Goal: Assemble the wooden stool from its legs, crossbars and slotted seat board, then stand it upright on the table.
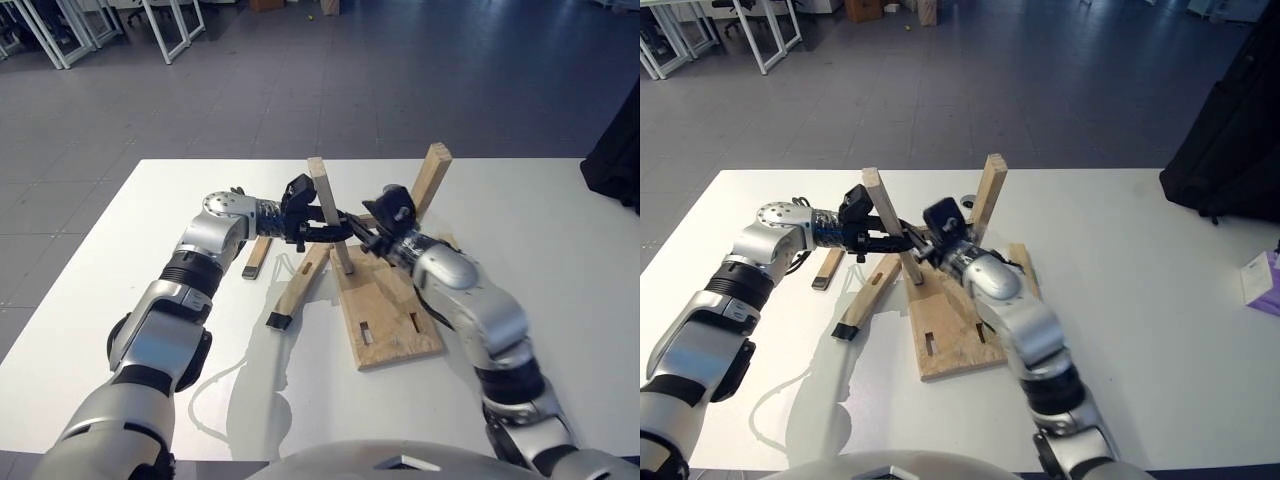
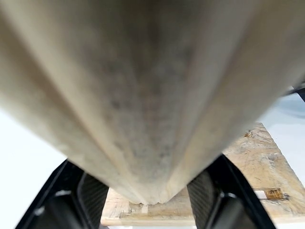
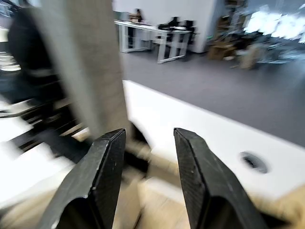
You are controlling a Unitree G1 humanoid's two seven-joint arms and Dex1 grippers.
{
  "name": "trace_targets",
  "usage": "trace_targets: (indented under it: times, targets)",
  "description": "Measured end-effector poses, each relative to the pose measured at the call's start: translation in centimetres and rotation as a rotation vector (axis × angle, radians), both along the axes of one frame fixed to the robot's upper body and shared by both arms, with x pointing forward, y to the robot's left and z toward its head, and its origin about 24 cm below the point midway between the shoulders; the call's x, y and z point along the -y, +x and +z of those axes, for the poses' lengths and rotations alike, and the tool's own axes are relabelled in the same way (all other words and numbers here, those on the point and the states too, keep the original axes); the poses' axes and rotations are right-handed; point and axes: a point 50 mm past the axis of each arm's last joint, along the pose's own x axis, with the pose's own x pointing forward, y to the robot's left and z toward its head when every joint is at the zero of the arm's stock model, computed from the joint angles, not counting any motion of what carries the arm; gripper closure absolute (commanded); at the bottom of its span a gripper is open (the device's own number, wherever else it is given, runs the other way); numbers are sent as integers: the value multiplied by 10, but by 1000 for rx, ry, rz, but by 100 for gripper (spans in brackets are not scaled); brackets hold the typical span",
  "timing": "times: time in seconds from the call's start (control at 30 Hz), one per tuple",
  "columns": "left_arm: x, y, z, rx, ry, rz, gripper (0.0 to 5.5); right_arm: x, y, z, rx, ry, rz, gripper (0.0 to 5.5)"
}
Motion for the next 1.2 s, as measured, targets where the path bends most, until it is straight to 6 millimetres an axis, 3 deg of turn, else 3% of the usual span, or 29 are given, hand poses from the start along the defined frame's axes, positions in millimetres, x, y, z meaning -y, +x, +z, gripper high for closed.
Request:
trace_targets:
  times: [0.07,0.13,0.27,0.3,0.37,0.4,0.43,0.47,0.53,0.63,0.73,0.83,0.9,1.0,1.07,1.13,1.2]
  targets:
    - [-1,0,0,-3,1,1,344,42,-11,-12,-155,-51,32,367]
    - [-1,0,0,-5,2,2,344,79,-6,-9,-197,-119,-65,367]
    - [-4,2,-1,-28,3,6,344,142,35,-4,-118,-297,-527,367]
    - [-5,3,-1,-31,3,6,344,145,45,0,-78,-309,-596,367]
    - [-6,3,0,-36,4,4,344,126,63,4,-5,-283,-634,367]
    - [-6,4,0,-37,4,2,344,105,68,3,9,-242,-586,367]
    - [-6,4,1,-37,5,-2,344,65,69,-1,6,-169,-471,367]
    - [-10,4,1,-44,6,2,344,42,66,-4,-1,-132,-429,367]
    - [-29,1,3,-63,24,-1,344,25,57,-6,-6,-101,-393,367]
    - [-36,0,5,-73,29,-15,344,21,46,-6,-13,-81,-387,367]
    - [-35,0,4,-71,28,-16,344,33,32,-7,-35,-127,-309,367]
    - [-33,0,3,-66,25,-18,344,50,-12,-31,-223,-273,10,367]
    - [-32,0,2,-57,25,-17,344,51,-43,-47,-373,-315,197,367]
    - [-31,1,4,-39,26,-20,344,38,-61,-59,-453,-308,342,367]
    - [-28,3,5,-38,34,-23,301,34,-65,-63,-454,-302,374,370]
    - [-28,-6,-32,-149,313,-45,264,32,-68,-66,-443,-299,383,370]
    - [-27,-11,-45,-191,373,-62,228,30,-70,-68,-435,-295,376,370]
